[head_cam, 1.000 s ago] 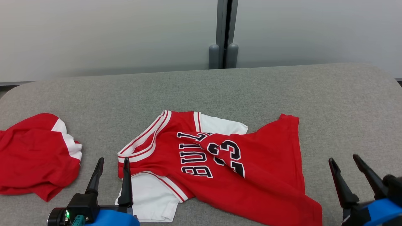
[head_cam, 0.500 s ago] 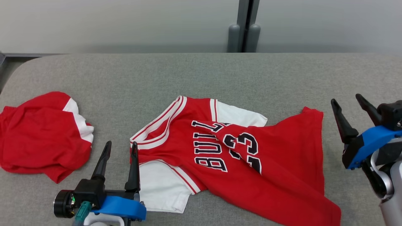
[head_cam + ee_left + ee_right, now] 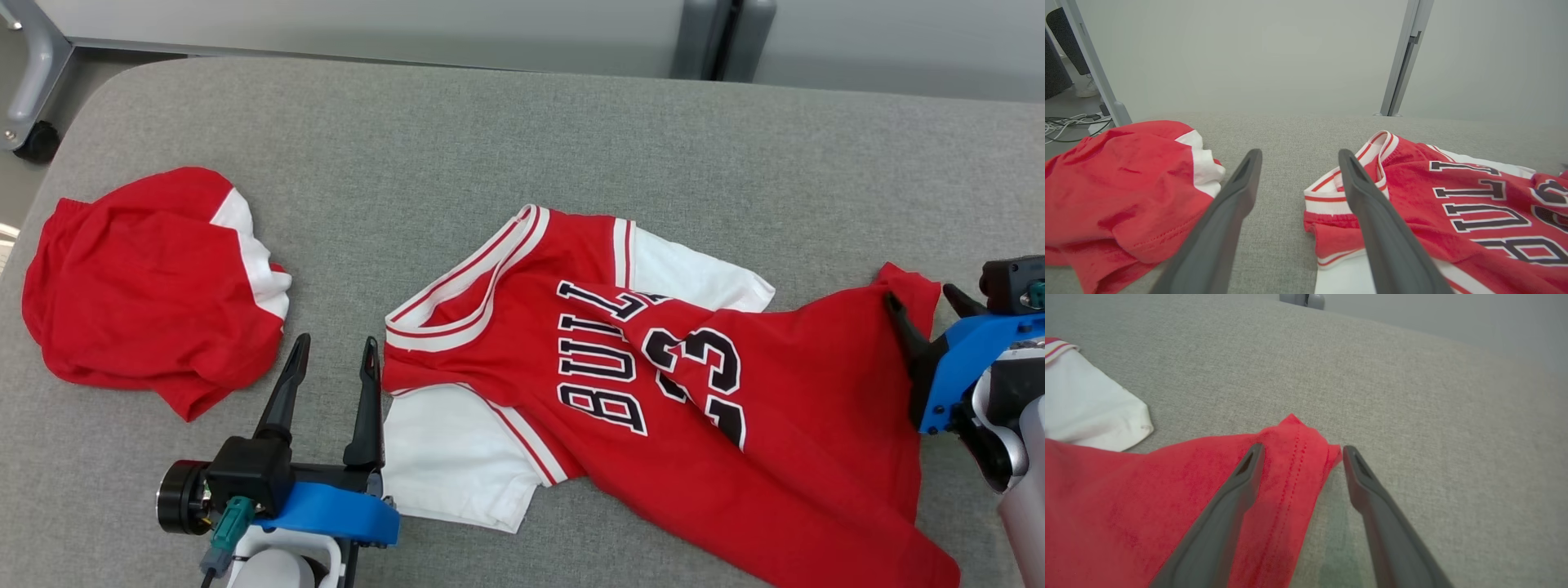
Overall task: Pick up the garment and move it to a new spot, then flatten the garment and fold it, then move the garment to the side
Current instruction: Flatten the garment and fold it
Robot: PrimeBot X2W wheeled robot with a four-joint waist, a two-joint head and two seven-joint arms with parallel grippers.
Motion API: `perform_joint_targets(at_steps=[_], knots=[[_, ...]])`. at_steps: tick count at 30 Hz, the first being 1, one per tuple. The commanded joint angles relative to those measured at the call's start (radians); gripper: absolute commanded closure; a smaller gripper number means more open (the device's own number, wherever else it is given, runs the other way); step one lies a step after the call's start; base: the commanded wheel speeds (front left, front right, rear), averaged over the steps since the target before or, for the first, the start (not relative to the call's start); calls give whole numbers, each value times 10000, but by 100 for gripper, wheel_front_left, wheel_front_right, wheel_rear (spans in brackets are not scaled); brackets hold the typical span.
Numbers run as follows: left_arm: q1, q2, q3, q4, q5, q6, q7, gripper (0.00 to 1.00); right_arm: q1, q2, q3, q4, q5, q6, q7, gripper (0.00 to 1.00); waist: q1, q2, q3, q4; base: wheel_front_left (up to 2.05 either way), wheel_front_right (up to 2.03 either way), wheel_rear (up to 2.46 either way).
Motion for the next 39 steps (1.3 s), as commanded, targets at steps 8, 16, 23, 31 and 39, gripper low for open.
perform_joint_targets(at_steps=[8,16,23,31,39], knots=[[-271,-5,-131,2,-77,88,-47,0,-400,100,464,1261,466,3,303,67,-2,-2,105,168,0,0,0],[-340,-7,-268,38,-159,142,-47,0,-1468,-527,534,1268,620,1,-925,100,-2,-2,97,306,0,0,0],[-211,-5,-246,70,-163,141,-47,0,-2386,-517,339,1920,423,1,-1677,73,-2,-2,5,366,0,0,0],[-17,-4,-95,94,34,171,-49,0,-2493,-218,386,2605,660,1,-2523,0,-2,-2,-225,40,0,0,0],[197,67,475,16,349,86,-47,0,-1291,-77,264,1545,1076,1,-4118,0,-2,-2,-708,-600,0,0,0]])
